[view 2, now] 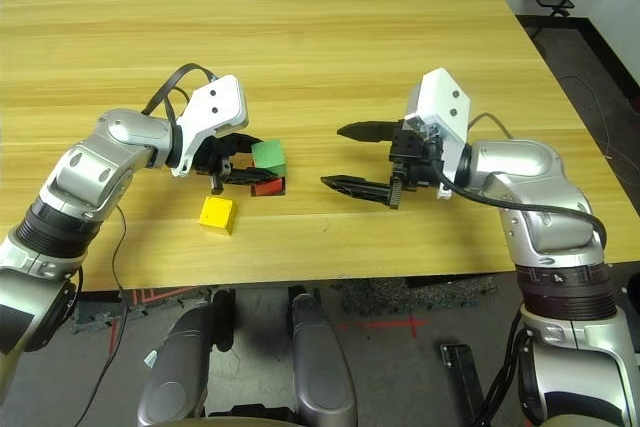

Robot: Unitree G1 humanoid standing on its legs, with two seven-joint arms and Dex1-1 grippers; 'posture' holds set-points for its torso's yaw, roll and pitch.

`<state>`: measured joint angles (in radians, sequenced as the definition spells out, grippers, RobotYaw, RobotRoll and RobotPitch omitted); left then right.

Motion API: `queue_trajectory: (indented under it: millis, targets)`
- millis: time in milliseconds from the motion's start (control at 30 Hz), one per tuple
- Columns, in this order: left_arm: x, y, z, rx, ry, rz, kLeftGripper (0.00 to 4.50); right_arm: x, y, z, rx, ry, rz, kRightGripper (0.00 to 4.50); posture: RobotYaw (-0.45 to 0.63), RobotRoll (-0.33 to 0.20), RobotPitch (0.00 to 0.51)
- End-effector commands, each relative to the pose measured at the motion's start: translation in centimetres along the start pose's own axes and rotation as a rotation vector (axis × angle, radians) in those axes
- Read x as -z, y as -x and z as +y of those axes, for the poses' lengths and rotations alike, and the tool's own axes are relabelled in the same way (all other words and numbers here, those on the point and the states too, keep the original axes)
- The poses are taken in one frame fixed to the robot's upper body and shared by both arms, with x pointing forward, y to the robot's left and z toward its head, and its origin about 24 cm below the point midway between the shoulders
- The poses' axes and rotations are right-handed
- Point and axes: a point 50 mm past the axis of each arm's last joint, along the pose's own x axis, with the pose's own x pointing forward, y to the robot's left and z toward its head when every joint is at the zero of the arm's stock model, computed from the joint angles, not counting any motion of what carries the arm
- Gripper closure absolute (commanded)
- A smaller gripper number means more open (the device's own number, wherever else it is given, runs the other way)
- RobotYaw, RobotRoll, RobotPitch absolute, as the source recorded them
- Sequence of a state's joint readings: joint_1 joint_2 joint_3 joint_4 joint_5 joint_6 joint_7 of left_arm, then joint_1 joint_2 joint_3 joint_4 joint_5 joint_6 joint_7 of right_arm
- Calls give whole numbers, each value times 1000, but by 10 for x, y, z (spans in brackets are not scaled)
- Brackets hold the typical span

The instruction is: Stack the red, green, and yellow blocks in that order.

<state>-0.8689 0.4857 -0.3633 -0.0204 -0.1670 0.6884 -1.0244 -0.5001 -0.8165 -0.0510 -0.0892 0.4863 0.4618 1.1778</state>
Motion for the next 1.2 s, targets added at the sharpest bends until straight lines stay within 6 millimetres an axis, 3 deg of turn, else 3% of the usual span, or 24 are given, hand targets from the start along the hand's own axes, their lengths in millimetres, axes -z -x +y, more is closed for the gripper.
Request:
queue_trajectory:
  millis: [33,67,100,633,967,1100,1200]
  targets:
    - [-5,2,0,6,-12,8,509,2,-1,-2,6,6,8,0,208,74,284]
    - [-5,3,0,5,-12,9,121,3,-1,-3,9,7,8,0,209,75,280]
    - [-5,3,1,2,-14,10,51,3,-1,-4,10,8,7,0,209,75,280]
    - [-4,16,-4,26,19,46,51,3,-7,-14,15,33,-1,0,236,81,235]
    - [4,50,-11,8,35,68,51,2,-8,-16,9,39,-4,0,242,75,234]
    - [25,73,-25,85,5,127,51,2,-8,-16,5,35,-4,0,248,75,236]
    - [30,77,-25,85,-55,84,51,2,-8,-15,3,32,-5,0,259,75,241]
